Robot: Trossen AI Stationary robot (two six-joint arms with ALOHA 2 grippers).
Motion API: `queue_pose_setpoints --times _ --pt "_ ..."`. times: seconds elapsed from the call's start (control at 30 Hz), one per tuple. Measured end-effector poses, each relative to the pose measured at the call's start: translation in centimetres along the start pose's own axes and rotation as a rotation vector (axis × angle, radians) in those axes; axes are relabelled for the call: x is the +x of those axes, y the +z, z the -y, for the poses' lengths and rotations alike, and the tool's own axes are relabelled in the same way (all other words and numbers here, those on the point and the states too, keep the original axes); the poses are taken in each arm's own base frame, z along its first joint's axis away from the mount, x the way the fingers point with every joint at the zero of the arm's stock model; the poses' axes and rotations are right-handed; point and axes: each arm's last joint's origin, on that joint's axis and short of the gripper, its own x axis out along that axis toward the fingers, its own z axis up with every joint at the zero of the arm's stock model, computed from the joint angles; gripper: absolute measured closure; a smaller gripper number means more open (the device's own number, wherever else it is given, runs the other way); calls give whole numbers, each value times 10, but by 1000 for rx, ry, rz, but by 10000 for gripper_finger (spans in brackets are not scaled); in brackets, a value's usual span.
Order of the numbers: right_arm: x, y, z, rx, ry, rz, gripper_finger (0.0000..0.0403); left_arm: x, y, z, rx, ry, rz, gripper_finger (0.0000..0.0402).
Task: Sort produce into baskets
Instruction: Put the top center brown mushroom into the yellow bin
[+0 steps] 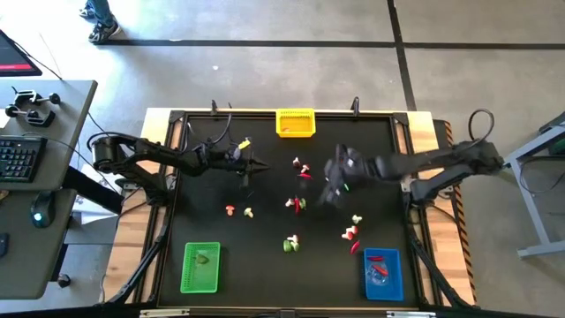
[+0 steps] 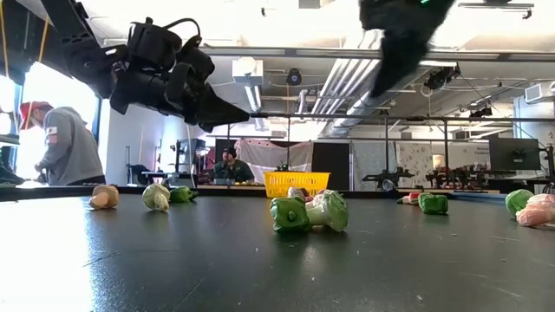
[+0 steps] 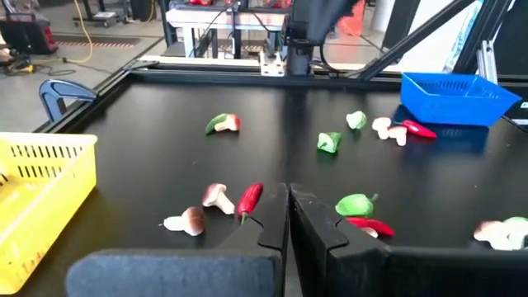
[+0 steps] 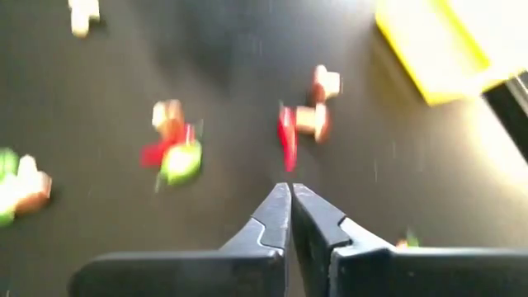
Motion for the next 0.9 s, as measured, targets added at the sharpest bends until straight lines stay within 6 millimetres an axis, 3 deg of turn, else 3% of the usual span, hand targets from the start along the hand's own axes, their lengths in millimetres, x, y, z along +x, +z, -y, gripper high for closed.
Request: queue_pose_setpoints --times 0.2,0.33,0.47,0.73,0.9 --pt "61 28 33 20 60 28 398 -3 -6 -1 12 24 -20 401" --pt "110 26 51 64 35 -53 391 -6 -12 0 21 68 -43 401" --pt "142 17 68 118 -17 -142 363 -6 -13 -1 24 90 -47 401" --pt "158 14 76 129 18 -157 266 -6 -13 -1 25 99 -48 401" --pt "159 15 74 128 73 -152 240 -6 -13 -1 24 99 -48 401"
